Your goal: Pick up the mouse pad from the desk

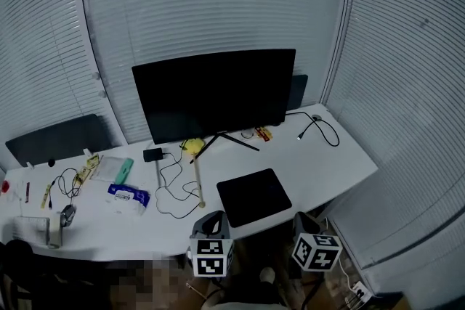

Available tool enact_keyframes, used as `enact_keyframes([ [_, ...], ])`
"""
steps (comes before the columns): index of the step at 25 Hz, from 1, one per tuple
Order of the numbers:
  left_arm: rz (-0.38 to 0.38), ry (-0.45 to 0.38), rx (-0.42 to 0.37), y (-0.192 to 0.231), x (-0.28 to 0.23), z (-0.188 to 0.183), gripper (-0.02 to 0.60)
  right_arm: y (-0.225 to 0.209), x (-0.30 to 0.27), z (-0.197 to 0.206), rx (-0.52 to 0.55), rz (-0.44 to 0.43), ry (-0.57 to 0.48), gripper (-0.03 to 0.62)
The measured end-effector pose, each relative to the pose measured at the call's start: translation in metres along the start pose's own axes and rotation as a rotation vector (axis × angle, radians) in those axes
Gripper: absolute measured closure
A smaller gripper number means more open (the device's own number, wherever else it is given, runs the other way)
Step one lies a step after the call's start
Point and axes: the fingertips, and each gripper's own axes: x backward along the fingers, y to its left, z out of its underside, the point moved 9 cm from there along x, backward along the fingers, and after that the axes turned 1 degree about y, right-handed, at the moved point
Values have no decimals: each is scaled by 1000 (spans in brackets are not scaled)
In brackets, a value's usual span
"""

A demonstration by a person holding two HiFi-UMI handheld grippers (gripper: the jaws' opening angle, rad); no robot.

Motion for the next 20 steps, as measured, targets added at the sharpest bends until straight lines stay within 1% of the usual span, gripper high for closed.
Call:
enact_keyframes([
  [5, -38, 33, 10, 0, -26, -1, 565, -15, -33, -11, -2, -29, 23, 560],
  [9, -79, 47, 23, 4, -45, -9, 565, -23, -60, -24, 2, -58, 39, 560],
  [20, -197, 24, 77, 8, -89, -45, 565, -42, -127, -74, 56, -166, 61, 560],
])
